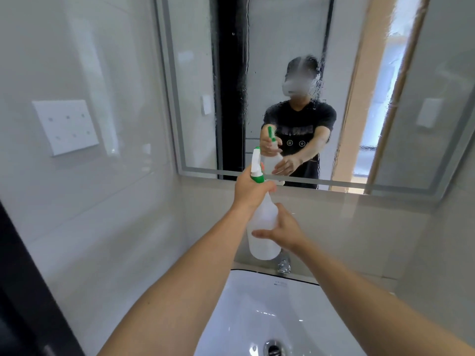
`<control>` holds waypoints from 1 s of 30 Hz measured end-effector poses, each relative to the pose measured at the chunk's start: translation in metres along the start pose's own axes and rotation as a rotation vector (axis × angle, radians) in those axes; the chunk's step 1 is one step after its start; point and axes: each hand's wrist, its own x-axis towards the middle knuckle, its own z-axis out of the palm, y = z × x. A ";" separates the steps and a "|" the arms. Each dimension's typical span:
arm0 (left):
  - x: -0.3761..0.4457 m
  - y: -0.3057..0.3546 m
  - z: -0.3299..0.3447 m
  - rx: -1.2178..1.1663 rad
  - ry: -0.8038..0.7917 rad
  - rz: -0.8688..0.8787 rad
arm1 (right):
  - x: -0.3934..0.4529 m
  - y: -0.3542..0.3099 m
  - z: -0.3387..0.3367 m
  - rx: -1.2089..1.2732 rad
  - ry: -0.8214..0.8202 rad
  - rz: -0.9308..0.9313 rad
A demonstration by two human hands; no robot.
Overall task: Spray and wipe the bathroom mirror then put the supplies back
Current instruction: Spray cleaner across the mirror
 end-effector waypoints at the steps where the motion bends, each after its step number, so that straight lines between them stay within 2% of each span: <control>1: 0.001 0.001 -0.005 -0.001 0.015 0.000 | 0.002 -0.004 0.001 0.005 -0.011 -0.013; 17: 0.005 0.018 -0.086 0.117 0.344 0.019 | 0.021 -0.060 0.060 0.080 -0.187 -0.110; 22: 0.005 0.031 -0.105 -0.001 0.302 0.040 | 0.028 -0.078 0.070 0.110 -0.208 -0.137; 30: 0.013 0.066 -0.136 0.050 0.270 0.119 | 0.042 -0.124 0.064 0.160 -0.227 -0.223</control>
